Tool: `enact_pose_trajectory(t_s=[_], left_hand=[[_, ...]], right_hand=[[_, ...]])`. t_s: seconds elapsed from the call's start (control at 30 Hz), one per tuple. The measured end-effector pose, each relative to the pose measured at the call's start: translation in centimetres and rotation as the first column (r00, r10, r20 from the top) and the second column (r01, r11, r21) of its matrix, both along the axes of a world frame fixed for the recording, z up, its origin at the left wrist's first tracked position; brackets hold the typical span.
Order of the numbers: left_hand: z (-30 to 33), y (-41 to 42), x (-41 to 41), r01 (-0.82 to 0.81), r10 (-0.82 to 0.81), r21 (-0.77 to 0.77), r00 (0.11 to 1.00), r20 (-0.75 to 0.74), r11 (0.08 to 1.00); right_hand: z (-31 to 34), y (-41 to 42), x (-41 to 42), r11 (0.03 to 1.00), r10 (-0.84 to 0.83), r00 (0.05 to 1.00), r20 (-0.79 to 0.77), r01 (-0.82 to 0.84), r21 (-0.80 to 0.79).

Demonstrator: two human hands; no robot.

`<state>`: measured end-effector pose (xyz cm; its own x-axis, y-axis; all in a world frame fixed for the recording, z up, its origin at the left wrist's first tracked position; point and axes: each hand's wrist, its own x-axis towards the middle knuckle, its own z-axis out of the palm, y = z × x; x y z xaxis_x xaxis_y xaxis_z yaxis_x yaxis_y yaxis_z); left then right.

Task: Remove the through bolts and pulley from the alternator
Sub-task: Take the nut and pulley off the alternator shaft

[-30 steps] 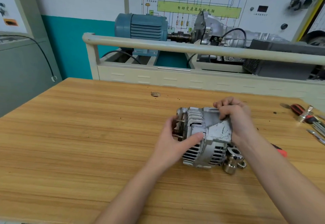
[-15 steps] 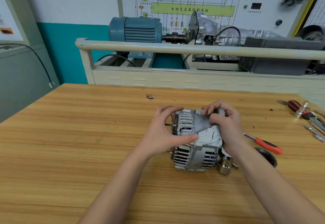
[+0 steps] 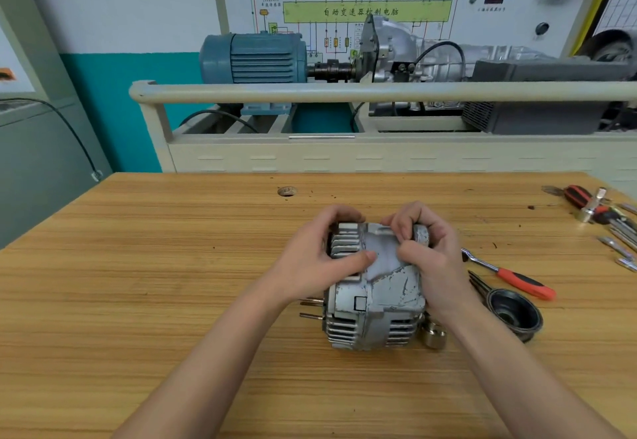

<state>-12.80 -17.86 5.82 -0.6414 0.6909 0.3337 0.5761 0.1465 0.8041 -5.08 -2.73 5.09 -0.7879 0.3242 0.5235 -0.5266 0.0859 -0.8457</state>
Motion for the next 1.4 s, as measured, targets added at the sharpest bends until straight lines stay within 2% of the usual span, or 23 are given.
enact_pose_trajectory(t_s=[0.17, 0.37, 0.53, 0.87, 1.0, 1.13, 1.27, 1.4], left_hand=[[0.9, 0.5, -0.6, 0.032, -0.060, -0.244, 0.993, -0.106, 0.969], [0.1, 0.4, -0.5, 0.027, -0.027, -0.155, 1.000, 0.002, 0.987], [-0.4, 0.4, -0.5, 0.019, -0.022, -0.099, 0.999, -0.033, 0.995], [-0.7, 0.2, -0.8, 0.013, -0.024, -0.134, 0.996, -0.086, 0.991], [-0.2, -0.3, -1.1, 0.040, -0.069, -0.238, 0.991, -0.114, 0.971], [1.3, 0.0, -3.4, -0.046, 0.040, -0.124, 0.998, -0.052, 0.991], [0.5, 1.3, -5.3, -0.034, 0.031, -0.097, 0.999, -0.032, 0.995], [-1.7, 2.9, -5.7, -0.110, 0.090, 0.102, 0.978, 0.186, 0.989]], right_hand=[[-0.5, -0.2, 0.4, 0.999, 0.007, 0.998, -0.066, -0.004, 0.045], [-0.8, -0.3, 0.4, 0.999, -0.040, 0.996, -0.076, 0.039, -0.010], [-0.9, -0.5, 0.4, 0.995, -0.090, 0.990, -0.109, 0.086, -0.045], [-1.1, -0.6, 0.1, 0.989, -0.135, 0.981, -0.139, 0.126, -0.073], [-1.1, -0.2, 0.3, 0.994, -0.107, 0.986, -0.128, 0.106, -0.017], [-1.0, -0.1, 0.4, 0.996, -0.079, 0.991, -0.112, 0.082, 0.024], [-0.8, 0.0, 0.5, 0.998, -0.051, 0.993, -0.107, 0.055, 0.033], [-0.8, 0.1, 0.3, 0.997, -0.054, 0.992, -0.113, 0.060, 0.053]])
